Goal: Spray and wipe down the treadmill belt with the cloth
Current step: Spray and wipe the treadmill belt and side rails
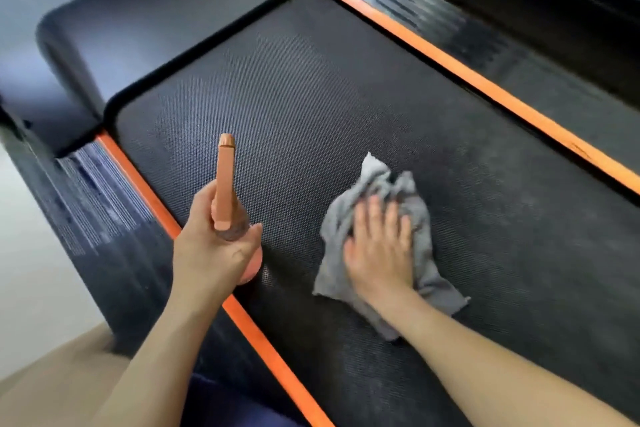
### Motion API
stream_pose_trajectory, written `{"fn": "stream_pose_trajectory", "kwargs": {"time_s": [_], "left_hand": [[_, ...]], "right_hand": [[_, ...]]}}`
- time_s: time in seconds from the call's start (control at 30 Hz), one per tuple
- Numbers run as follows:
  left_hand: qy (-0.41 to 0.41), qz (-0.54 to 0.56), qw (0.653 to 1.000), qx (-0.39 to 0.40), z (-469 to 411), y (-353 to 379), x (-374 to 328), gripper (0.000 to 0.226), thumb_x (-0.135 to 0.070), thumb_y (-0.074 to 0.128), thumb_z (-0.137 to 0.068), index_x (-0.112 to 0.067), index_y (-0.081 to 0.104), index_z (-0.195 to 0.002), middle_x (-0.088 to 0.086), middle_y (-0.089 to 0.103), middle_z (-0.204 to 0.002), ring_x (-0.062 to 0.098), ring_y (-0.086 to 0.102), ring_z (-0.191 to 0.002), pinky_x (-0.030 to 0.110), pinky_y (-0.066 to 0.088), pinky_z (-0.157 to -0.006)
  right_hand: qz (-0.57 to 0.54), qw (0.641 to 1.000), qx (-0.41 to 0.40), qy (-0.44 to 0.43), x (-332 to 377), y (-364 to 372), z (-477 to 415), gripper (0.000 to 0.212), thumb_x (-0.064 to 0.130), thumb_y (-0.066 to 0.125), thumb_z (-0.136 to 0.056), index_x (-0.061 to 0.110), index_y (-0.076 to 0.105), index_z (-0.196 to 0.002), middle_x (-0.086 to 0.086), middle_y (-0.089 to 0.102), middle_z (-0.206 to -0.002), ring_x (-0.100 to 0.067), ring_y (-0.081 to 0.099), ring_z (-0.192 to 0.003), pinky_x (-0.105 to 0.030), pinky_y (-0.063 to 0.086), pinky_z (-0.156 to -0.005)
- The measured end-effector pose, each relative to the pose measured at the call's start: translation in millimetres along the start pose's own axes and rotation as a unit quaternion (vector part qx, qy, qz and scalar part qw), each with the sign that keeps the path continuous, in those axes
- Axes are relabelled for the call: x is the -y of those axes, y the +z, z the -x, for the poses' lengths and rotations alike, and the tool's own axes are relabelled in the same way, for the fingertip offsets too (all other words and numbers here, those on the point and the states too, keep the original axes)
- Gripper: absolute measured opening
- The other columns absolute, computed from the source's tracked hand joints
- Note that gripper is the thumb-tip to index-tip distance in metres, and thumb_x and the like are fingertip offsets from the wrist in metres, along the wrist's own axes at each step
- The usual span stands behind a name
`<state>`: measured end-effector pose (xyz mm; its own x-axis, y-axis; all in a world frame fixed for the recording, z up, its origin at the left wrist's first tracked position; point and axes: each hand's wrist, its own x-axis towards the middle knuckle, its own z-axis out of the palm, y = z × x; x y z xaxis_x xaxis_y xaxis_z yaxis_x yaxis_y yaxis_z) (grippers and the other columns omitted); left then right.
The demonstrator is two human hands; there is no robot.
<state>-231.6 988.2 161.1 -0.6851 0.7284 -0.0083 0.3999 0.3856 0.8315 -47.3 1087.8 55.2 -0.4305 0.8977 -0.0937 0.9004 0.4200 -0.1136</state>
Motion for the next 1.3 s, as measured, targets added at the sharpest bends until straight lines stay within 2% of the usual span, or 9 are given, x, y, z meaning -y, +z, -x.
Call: {"fn": "stream_pose_trajectory", "kwargs": {"time_s": [0.17, 0.27, 0.37, 0.5, 0.67, 0.83, 1.0, 1.13, 1.3], "left_hand": [[-0.006, 0.053, 0.999, 0.005, 6.3, -6.0, 7.6, 0.026, -0.03, 0.072, -0.08, -0.033, 0.061, -0.103, 0.0, 0.068, -0.092, 0.028, 0.067, -0.086, 0.055, 0.056, -0.078], [0.018, 0.107, 0.994, -0.018, 3.0, -12.6, 7.1, 0.022, -0.015, 0.071, -0.084, -0.008, 0.057, -0.099, 0.014, 0.06, -0.079, 0.026, 0.064, -0.069, 0.039, 0.057, -0.063], [0.016, 0.055, 0.997, -0.045, -3.3, -20.3, 9.3, 0.025, -0.017, 0.072, -0.085, -0.002, 0.058, -0.1, 0.003, 0.057, -0.074, 0.01, 0.057, -0.066, 0.01, 0.048, -0.056], [0.013, 0.033, 0.999, 0.008, -6.6, -24.3, 10.5, 0.026, -0.034, 0.067, -0.083, -0.027, 0.056, -0.106, -0.001, 0.063, -0.087, 0.018, 0.061, -0.074, 0.033, 0.055, -0.067], [0.106, -0.218, 0.941, 0.238, -32.6, -39.7, 0.0, 0.05, -0.052, 0.055, -0.081, -0.024, 0.052, -0.122, -0.004, 0.069, -0.094, 0.018, 0.064, -0.08, 0.032, 0.053, -0.071], [0.006, -0.022, 0.961, 0.276, -50.1, -59.8, -1.5, 0.025, -0.008, 0.067, -0.089, -0.01, 0.043, -0.096, 0.018, 0.047, -0.056, 0.031, 0.046, -0.044, 0.046, 0.046, -0.04], [0.072, -0.112, 0.974, 0.185, -74.7, -72.9, 10.3, 0.035, -0.036, 0.074, -0.082, -0.033, 0.053, -0.111, 0.0, 0.069, -0.098, 0.028, 0.067, -0.087, 0.042, 0.054, -0.076], [0.059, -0.131, 0.973, 0.183, -98.7, -85.1, 22.6, 0.027, -0.036, 0.08, -0.078, -0.031, 0.053, -0.081, -0.01, 0.061, -0.066, 0.025, 0.062, -0.066, 0.047, 0.056, -0.068], [0.062, -0.164, 0.972, 0.155, -111.9, -97.4, 39.6, 0.035, -0.048, 0.078, -0.073, -0.025, 0.054, -0.083, -0.01, 0.062, -0.075, 0.019, 0.06, -0.067, 0.046, 0.053, -0.068]], "right_hand": [[-0.03, 0.978, 0.071, -0.192, 81.1, 6.0, 9.1, 0.067, 0.047, 0.034, -0.089, 0.015, 0.047, -0.147, -0.007, 0.046, -0.152, -0.034, 0.042, -0.14, -0.052, 0.019, -0.115], [-0.003, 0.968, 0.064, -0.244, 55.7, 5.6, -21.9, 0.067, 0.05, 0.037, -0.088, 0.016, 0.052, -0.143, -0.006, 0.053, -0.146, -0.031, 0.049, -0.134, -0.049, 0.03, -0.108], [0.008, 0.994, 0.017, -0.109, -16.0, -5.9, -68.6, 0.069, 0.05, 0.03, -0.092, 0.014, 0.043, -0.149, -0.009, 0.043, -0.154, -0.035, 0.042, -0.139, -0.05, 0.03, -0.111], [-0.012, 0.996, 0.04, 0.082, -29.8, -19.3, -63.1, 0.066, 0.042, 0.024, -0.102, 0.015, 0.004, -0.16, -0.007, 0.003, -0.167, -0.031, 0.004, -0.153, -0.049, 0.003, -0.123], [-0.024, 0.991, 0.05, -0.121, 73.3, 2.6, 9.9, 0.066, 0.041, 0.037, -0.087, 0.018, 0.044, -0.149, -0.006, 0.044, -0.154, -0.033, 0.043, -0.139, -0.052, 0.025, -0.115], [-0.025, 0.98, 0.053, -0.189, 92.3, 3.6, -23.6, 0.064, 0.044, 0.037, -0.087, 0.026, 0.046, -0.148, -0.001, 0.048, -0.151, -0.03, 0.044, -0.139, -0.053, 0.025, -0.115], [-0.035, 0.977, 0.064, -0.199, 149.0, 4.7, -91.6, 0.064, 0.049, 0.024, -0.093, 0.032, 0.03, -0.155, 0.0, 0.03, -0.162, -0.03, 0.023, -0.149, -0.055, 0.011, -0.119], [-0.037, 0.989, 0.044, -0.139, 180.4, 7.1, -119.3, 0.064, 0.048, 0.035, -0.1, 0.033, 0.015, -0.158, 0.0, 0.013, -0.167, -0.028, 0.006, -0.153, -0.054, -0.003, -0.12], [-0.04, 0.983, 0.018, -0.179, 157.6, 8.3, -77.4, 0.061, 0.043, 0.035, -0.096, 0.027, 0.032, -0.155, -0.004, 0.031, -0.161, -0.032, 0.026, -0.147, -0.054, 0.017, -0.119]]}}
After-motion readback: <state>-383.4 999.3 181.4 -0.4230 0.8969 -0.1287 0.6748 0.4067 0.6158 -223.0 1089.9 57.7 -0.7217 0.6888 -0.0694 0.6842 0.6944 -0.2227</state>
